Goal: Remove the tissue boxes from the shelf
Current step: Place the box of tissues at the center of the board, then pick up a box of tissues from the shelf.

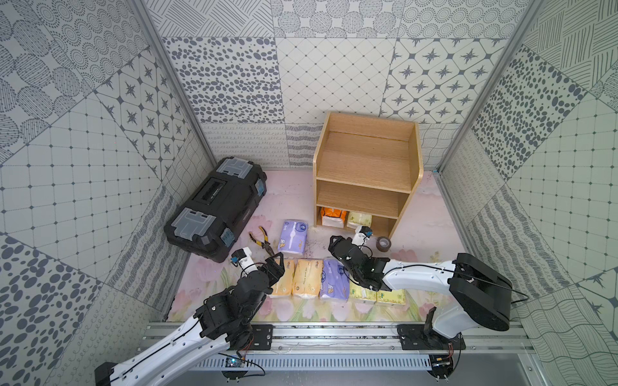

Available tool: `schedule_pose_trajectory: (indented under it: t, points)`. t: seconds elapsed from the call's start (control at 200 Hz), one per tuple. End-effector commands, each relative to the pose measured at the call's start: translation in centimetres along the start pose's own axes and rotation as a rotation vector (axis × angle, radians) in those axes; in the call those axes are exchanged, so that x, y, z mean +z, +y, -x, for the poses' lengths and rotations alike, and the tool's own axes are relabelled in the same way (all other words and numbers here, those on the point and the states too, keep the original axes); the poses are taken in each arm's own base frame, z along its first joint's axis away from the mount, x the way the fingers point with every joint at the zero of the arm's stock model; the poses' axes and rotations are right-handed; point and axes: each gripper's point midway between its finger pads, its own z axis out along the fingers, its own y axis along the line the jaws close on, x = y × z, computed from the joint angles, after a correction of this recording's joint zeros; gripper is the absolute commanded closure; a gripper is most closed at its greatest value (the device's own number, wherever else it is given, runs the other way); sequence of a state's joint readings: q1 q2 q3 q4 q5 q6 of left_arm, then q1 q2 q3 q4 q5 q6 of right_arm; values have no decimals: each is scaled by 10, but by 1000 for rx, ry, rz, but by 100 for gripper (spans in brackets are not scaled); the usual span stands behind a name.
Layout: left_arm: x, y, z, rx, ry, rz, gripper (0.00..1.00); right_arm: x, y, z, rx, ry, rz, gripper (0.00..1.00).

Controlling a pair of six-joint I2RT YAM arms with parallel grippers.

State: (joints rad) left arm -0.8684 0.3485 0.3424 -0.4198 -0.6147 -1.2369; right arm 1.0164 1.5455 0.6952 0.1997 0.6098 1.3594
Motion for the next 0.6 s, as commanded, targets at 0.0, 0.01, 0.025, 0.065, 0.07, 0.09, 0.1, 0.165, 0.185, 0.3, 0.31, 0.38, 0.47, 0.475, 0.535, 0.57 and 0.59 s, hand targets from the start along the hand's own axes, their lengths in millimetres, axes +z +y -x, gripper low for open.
schedule_pose_trajectory:
  t: [0.0,0.01,0.025,0.065,0.07,0.09,0.1,0.165,0.185,0.3,0.31,0.38,0.47,0.475,0.535,0.57,0.59]
  points:
    - [6,-14,-3,-78,8,-54,23,4,14,22,93,-101,77,38]
    - [6,-14,-3,-79,8,-54,23,4,14,23,93,-105,77,38]
    - [6,-14,-4,-78,9,-52,23,5,14,25,97,-113,79,37]
    - [7,-13,-4,-81,7,-51,23,8,14,29,98,-129,81,38]
    - [7,-13,-4,-80,6,-50,23,9,14,30,97,-131,81,38]
    - [8,-13,-4,-81,4,-49,23,10,15,31,99,-138,82,38]
    - [8,-12,-4,-80,5,-48,23,11,15,32,100,-142,83,37]
    - [8,-12,-4,-82,2,-51,23,16,17,36,99,-158,89,36]
    - [9,-12,-4,-82,0,-50,23,18,17,37,100,-162,89,36]
    - [10,-12,-3,-88,-10,-56,23,29,20,41,98,-181,89,33]
    - [10,-12,-3,-87,-10,-56,23,30,19,41,100,-184,88,33]
    - [10,-13,-3,-92,-15,-61,23,37,20,42,107,-190,97,33]
    - [11,-14,-4,-94,-13,-68,23,46,23,44,107,-196,111,33]
    - [11,-13,-4,-92,-13,-67,23,46,23,44,106,-196,113,33]
    - [12,-13,-5,-89,-10,-68,23,50,26,45,96,-202,125,32]
    - [12,-13,-5,-85,-9,-68,23,53,27,45,91,-203,125,31]
    - [12,-12,-5,-84,-9,-66,23,54,27,45,87,-205,123,31]
